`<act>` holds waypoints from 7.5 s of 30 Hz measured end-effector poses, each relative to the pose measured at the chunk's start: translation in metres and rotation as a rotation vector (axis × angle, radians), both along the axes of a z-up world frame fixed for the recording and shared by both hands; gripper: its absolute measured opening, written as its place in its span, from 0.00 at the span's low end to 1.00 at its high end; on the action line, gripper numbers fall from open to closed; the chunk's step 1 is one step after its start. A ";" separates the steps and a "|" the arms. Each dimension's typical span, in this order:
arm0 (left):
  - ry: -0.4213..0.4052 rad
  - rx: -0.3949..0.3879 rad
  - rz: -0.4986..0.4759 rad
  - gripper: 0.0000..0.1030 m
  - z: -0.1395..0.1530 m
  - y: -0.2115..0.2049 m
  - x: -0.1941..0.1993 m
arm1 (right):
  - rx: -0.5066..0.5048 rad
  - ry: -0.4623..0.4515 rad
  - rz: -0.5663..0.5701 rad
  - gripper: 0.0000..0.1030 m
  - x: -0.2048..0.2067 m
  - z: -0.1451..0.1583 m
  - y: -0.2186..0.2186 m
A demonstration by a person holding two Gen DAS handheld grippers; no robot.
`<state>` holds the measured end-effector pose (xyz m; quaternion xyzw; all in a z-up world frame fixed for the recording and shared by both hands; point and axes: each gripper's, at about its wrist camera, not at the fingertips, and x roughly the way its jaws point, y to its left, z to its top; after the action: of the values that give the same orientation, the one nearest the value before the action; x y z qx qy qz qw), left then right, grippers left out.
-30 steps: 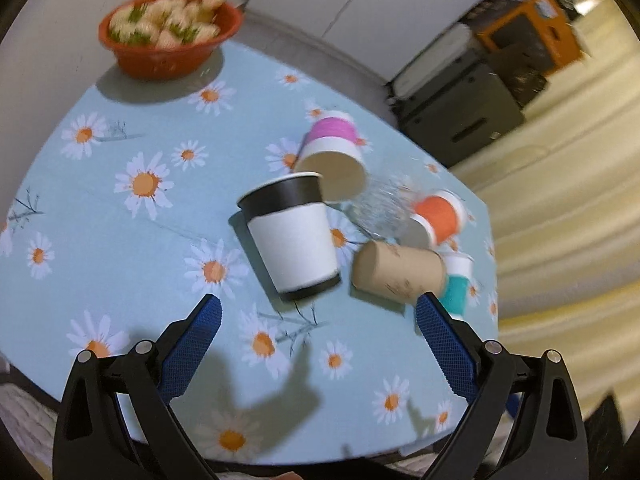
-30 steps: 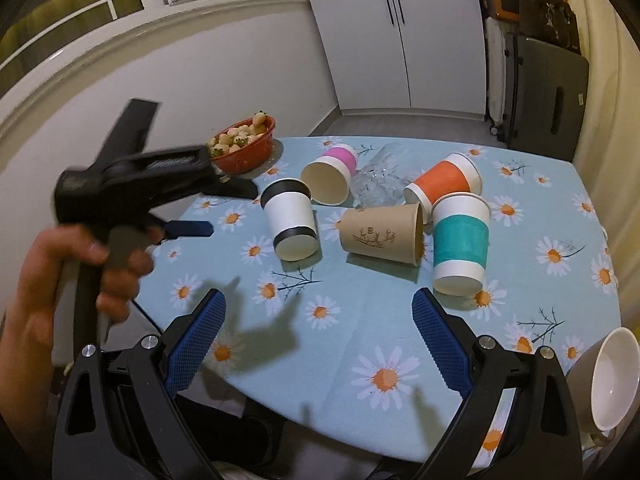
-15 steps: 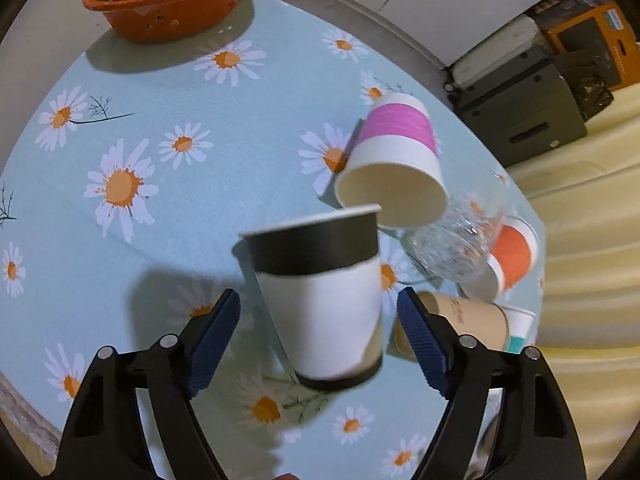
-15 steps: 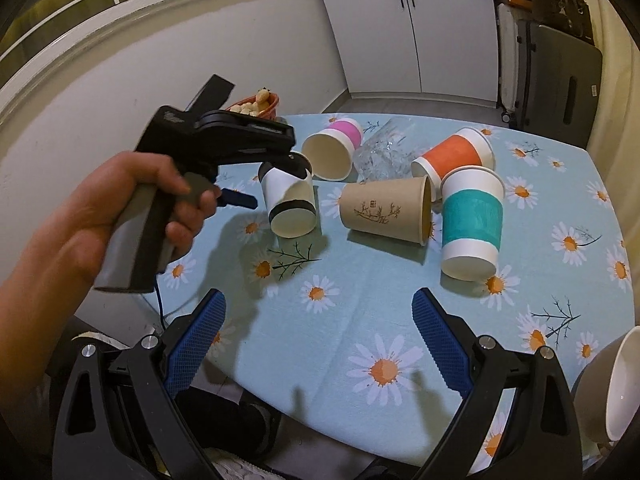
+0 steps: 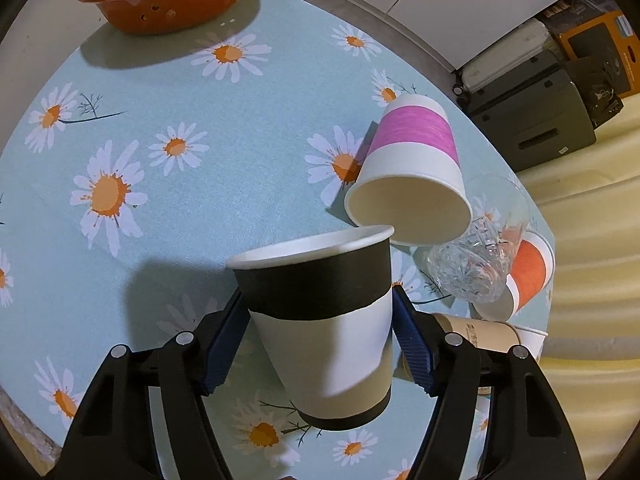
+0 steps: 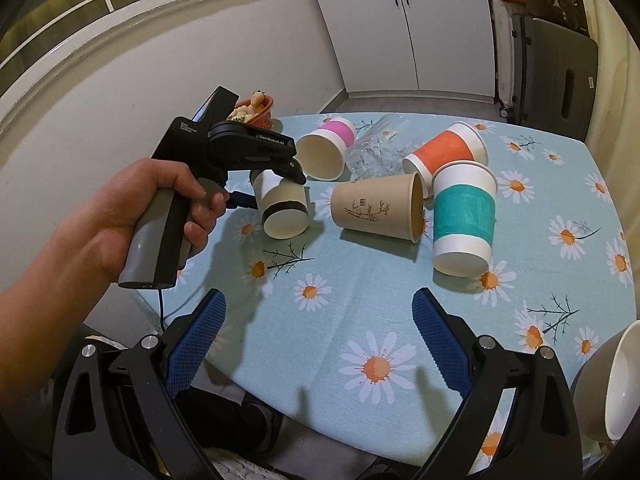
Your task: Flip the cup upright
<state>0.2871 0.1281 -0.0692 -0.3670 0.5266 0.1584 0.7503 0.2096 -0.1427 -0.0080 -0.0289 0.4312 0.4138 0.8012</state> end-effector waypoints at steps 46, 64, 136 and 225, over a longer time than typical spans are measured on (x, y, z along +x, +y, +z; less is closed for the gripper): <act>0.170 0.102 -0.606 0.66 -0.002 -0.156 -0.059 | 0.196 0.319 0.007 0.91 -0.019 -0.007 -0.056; -0.006 0.052 -0.491 0.77 0.057 -0.102 -0.097 | 0.132 0.362 0.044 0.95 -0.023 -0.003 -0.030; -0.525 -0.096 -0.179 0.77 0.018 -0.037 -0.255 | 0.053 -0.331 -0.107 0.63 -0.079 -0.015 0.056; -0.613 0.296 -0.364 0.93 0.057 -0.101 -0.299 | 0.021 -0.565 -0.223 0.95 -0.168 0.029 -0.048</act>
<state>-0.0118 0.0273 -0.0121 -0.1855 0.3057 -0.0202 0.9337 0.0412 -0.1909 0.0206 -0.0872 0.1877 0.3034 0.9301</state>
